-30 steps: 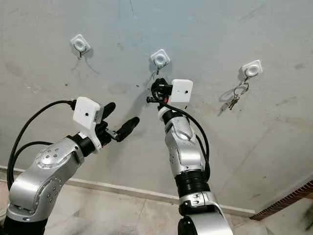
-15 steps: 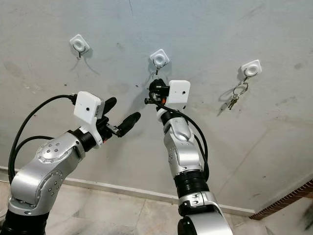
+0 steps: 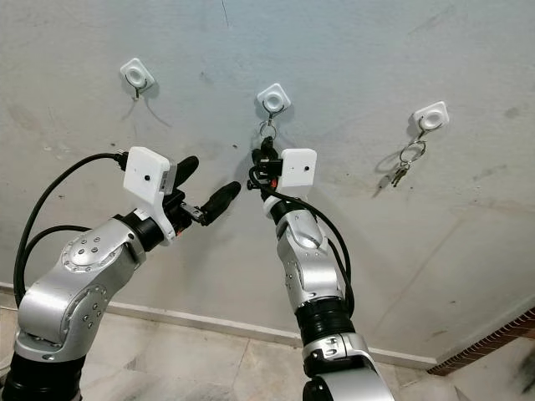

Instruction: Hang keys on a hook

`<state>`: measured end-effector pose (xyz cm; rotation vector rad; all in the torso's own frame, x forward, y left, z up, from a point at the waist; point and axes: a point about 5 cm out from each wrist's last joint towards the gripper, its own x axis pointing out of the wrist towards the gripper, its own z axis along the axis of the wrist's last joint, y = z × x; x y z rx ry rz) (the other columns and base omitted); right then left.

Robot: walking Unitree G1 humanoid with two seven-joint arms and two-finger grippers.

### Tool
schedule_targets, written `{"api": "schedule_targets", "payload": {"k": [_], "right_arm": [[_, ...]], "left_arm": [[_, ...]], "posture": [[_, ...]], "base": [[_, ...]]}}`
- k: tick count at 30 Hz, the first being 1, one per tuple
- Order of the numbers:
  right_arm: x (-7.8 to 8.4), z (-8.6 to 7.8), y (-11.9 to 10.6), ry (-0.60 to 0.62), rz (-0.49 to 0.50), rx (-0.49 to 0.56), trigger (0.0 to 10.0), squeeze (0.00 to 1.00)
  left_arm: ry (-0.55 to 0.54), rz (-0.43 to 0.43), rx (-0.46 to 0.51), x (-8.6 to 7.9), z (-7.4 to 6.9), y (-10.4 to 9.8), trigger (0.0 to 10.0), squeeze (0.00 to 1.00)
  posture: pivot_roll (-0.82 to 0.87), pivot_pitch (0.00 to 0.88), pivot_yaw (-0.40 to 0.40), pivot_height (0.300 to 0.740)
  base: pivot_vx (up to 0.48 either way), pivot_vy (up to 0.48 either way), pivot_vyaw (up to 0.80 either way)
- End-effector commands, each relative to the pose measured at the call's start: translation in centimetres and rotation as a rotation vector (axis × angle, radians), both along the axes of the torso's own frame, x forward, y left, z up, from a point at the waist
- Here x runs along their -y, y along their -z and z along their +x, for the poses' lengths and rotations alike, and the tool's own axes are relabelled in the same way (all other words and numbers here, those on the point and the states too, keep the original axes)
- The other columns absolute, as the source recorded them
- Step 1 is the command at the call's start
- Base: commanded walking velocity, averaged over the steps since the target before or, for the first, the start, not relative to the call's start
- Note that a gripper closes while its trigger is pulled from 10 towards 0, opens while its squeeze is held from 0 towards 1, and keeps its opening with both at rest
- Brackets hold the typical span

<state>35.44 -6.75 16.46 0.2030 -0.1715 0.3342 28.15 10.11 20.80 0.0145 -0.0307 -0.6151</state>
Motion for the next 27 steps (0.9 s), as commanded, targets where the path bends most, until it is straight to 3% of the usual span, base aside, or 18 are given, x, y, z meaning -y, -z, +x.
{"api": "schedule_targets", "payload": {"k": [1, 8, 13, 14, 18, 27], "right_arm": [[0.0, -0.1, 0.0, 0.002, -0.028, 0.014, 10.0, 1.00], [1.3, -1.8, -0.6, -0.001, -0.060, 0.089, 10.0, 1.00], [3.8, -3.7, -1.2, 0.074, -0.069, 0.117, 10.0, 1.00], [5.0, -4.7, -1.3, 0.107, -0.080, 0.120, 10.0, 1.00], [6.9, -6.3, -1.4, 0.172, -0.109, 0.097, 10.0, 1.00], [8.3, -9.1, -1.8, 0.192, -0.113, 0.023, 10.0, 1.00]], "left_arm": [[0.007, -0.005, 0.005, 0.2, 0.1, -0.1, 10.0, 0.00], [-0.013, -0.014, 0.020, -0.1, 0.0, -0.1, 10.0, 0.00], [-0.017, -0.015, 0.016, 0.2, -0.2, 0.6, 10.0, 0.00], [-0.017, -0.022, 0.012, 0.4, -0.3, 0.8, 10.0, 0.00], [-0.054, -0.039, -0.010, 0.4, -0.4, 1.5, 10.0, 0.00], [-0.159, 0.001, -0.033, -0.4, -0.5, 3.1, 10.0, 0.00]], "posture": [[0.30, 0.000, -0.048, 0.740], [0.29, 0.000, -0.053, 0.740], [0.25, 0.000, -0.063, 0.740], [0.25, 0.000, -0.063, 0.740], [0.22, 0.000, -0.063, 0.740], [0.16, 0.000, -0.070, 0.740]], "base": [[0.000, 0.000, 0.00], [0.000, 0.000, 0.00], [0.000, 0.000, 0.00], [0.000, 0.000, 0.00], [0.000, 0.000, 0.00], [0.000, 0.000, 0.00]]}}
